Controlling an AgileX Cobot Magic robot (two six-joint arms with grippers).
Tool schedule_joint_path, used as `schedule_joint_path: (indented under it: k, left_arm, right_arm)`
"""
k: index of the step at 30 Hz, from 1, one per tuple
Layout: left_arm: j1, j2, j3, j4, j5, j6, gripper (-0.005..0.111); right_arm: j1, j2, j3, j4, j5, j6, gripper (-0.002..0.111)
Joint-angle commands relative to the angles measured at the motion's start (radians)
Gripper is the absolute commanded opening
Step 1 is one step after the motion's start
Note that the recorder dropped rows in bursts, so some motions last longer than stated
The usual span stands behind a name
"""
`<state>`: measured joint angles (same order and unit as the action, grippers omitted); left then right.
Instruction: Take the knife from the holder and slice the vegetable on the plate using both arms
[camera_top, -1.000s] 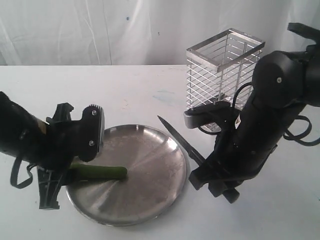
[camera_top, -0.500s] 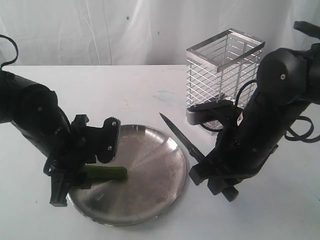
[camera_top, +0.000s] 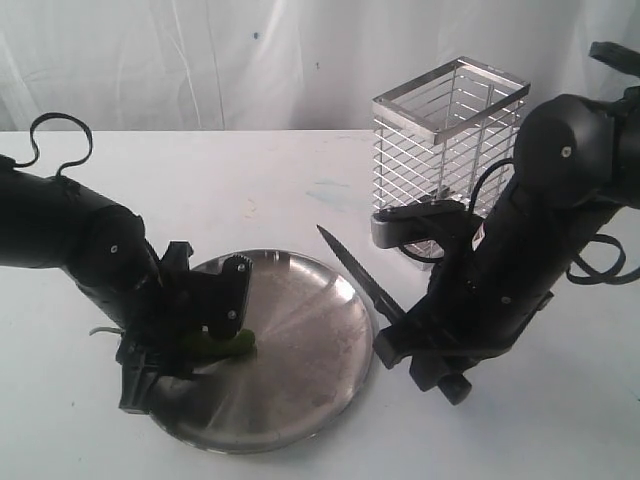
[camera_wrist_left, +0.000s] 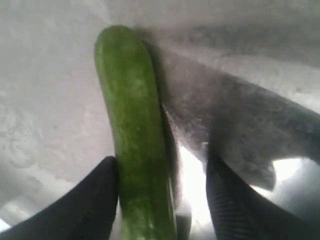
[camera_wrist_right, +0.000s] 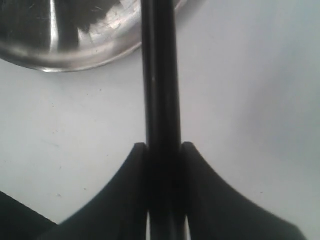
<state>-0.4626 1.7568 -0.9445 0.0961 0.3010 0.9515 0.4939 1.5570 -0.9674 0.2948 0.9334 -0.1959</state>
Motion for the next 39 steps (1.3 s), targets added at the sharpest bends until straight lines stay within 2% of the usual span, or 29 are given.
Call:
schedule_joint_path:
  k: [1,5,12,14,21,26,29,34,39]
  left_arm:
    - [0.003,0.019,-0.001,-0.002,-0.009,-0.016,0.040]
    - [0.003,0.019,-0.016,-0.002,-0.018,-0.054,0.001]
    - [0.003,0.012,-0.120,-0.014,0.036,-0.229,0.000]
    - [0.003,0.016,-0.155,-0.059,0.051,-0.276,0.000]
    - [0.003,0.073,-0.186,-0.096,0.131,-0.256,0.000]
    - [0.003,0.081,-0.186,-0.096,0.114,-0.256,0.001]
    - [0.003,0.081,-0.186,-0.096,0.112,-0.256,0.012]
    - [0.003,0.081,-0.186,-0.096,0.114,-0.256,0.045]
    - [0.003,0.081,-0.186,-0.096,0.094,-0.256,0.064]
  right_arm:
    - [-0.005,-0.009,0.004,0.032,0.001,-0.033,0.000]
    - [-0.005,-0.009,0.004,0.035,0.001,-0.033,0.000]
    - [-0.005,-0.009,0.004,0.045,-0.002,-0.036,0.000]
    - [-0.005,-0.009,0.004,0.045,-0.006,-0.036,0.000]
    - [-0.005,-0.009,0.004,0.039,-0.018,-0.036,0.000]
    - [-0.005,-0.009,0.004,0.021,-0.018,-0.036,0.000]
    - [-0.005,-0.009,0.004,0.021,-0.018,-0.036,0.000]
    - [-0.005,-0.009,0.004,0.020,-0.016,-0.036,0.000]
    - [-0.005,-0.009,0.004,0.020,0.027,-0.036,0.000]
